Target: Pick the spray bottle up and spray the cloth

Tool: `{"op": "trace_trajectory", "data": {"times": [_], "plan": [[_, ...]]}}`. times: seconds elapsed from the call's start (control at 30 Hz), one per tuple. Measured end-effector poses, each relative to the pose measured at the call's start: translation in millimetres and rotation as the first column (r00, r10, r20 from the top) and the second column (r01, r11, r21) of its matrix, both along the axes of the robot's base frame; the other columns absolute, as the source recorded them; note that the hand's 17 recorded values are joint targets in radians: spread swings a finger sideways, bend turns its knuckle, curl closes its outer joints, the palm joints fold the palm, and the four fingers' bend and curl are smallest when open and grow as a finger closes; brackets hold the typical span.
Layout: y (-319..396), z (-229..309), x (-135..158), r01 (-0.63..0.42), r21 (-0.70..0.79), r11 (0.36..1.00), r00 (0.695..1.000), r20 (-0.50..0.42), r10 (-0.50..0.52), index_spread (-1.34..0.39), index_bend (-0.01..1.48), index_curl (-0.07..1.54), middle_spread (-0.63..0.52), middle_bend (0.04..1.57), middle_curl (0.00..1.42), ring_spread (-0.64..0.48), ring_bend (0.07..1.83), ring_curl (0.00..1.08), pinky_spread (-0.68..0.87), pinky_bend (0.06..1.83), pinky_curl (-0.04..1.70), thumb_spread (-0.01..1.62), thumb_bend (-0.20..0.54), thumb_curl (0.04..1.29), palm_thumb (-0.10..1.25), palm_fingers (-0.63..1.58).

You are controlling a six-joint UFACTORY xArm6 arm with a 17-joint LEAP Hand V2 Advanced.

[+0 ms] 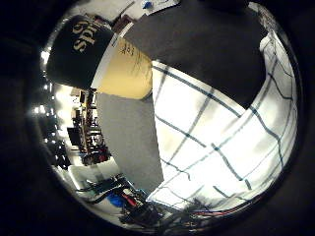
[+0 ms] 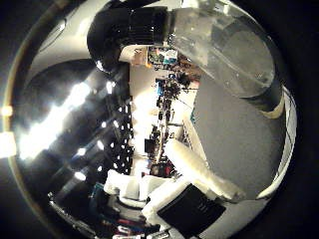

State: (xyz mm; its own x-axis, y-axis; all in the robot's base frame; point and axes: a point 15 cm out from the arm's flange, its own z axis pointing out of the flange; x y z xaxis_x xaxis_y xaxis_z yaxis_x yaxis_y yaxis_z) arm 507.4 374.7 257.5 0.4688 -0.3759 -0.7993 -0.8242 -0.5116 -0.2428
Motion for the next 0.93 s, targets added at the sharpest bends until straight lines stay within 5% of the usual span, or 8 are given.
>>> {"op": "trace_trajectory", "data": {"times": [0.57,0.93], "plan": [[-87.0,77.3,18.2,0.042,-0.048,0.998,0.988,0.148,-0.035,-0.29,0.18,0.34,0.09,0.19,0.32,0.20,0.31,0.20,0.51,0.43,0.31,1.12,-0.020,0.30,0.59,0.25],[-121.4,96.6,-10.8,0.006,-0.082,0.997,0.991,0.135,0.006,-0.30,0.19,0.35,0.10,0.18,0.30,0.21,0.26,0.21,0.50,0.41,0.29,1.14,-0.020,0.29,0.57,0.24]]}}
